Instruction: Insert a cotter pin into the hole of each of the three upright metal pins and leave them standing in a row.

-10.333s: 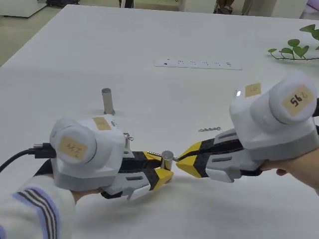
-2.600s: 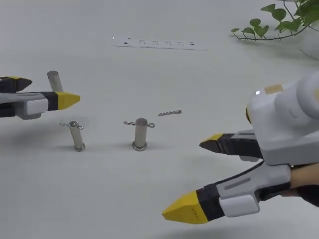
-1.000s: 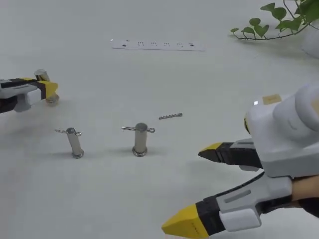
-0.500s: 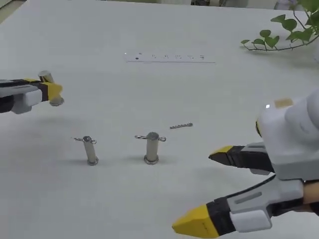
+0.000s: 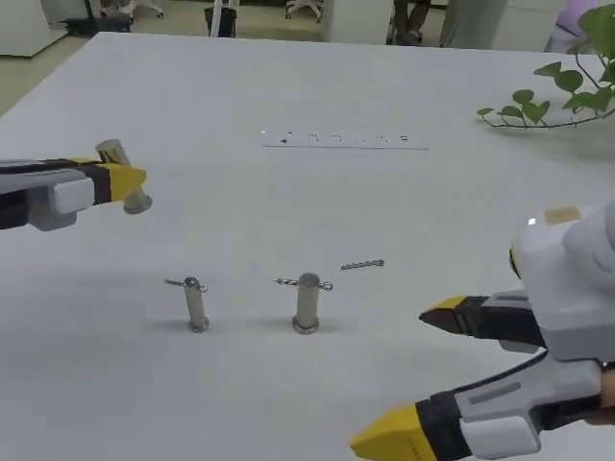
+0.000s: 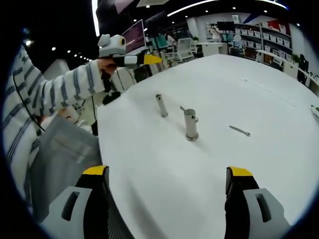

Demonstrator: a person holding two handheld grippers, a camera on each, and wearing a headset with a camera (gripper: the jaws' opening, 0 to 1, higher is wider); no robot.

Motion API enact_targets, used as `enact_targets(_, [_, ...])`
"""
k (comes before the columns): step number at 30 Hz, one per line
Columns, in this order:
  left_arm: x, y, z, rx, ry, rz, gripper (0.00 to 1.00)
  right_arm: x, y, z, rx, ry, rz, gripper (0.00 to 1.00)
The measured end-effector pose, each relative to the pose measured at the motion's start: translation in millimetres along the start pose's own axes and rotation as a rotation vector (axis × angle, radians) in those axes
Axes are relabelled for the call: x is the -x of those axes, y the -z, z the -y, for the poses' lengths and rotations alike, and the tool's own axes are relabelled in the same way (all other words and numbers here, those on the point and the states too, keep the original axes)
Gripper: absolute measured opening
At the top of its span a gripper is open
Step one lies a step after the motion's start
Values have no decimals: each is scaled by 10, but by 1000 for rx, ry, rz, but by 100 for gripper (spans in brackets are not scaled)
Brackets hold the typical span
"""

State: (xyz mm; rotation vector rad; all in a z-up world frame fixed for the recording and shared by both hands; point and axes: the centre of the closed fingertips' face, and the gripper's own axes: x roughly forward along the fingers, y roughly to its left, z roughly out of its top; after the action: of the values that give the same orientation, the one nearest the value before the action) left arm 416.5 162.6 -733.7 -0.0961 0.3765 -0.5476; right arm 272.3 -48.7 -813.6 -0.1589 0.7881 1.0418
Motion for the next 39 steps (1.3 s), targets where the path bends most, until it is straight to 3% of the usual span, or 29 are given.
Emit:
enact_targets(4, [72,42,104,-27,31,-14,11,3,26,-20,10,-1,-4,98])
enact_targets(13, [230,127,488,-116,125,-30,11,19,60,-18,9,4,2,98])
enact_targets(15, [256,140,586,-114,150,-24,11,13,70,-10,5,2,-2,98])
enact_targets(21, [333,251,938,-184,227,-55,11,12,62,-15,19,-11,-12,98])
enact_targets(23, [366,315,1085,-183,300,-59,11,21,55,-16,25,-12,-13,98])
enact_targets(30, [349,504,1259,-200,355,-95,11,46,71,23,22,-14,-22,97])
enact_targets(33, [320,575,1318,-237,385,-114,11,50,84,37,19,-14,-26,97])
enact_targets(36, [278,636,1354,-223,411,-117,11,51,92,39,16,-16,-28,97])
enact_targets(39, [230,745,1402,-261,434,-146,11,46,104,39,14,-22,-35,97])
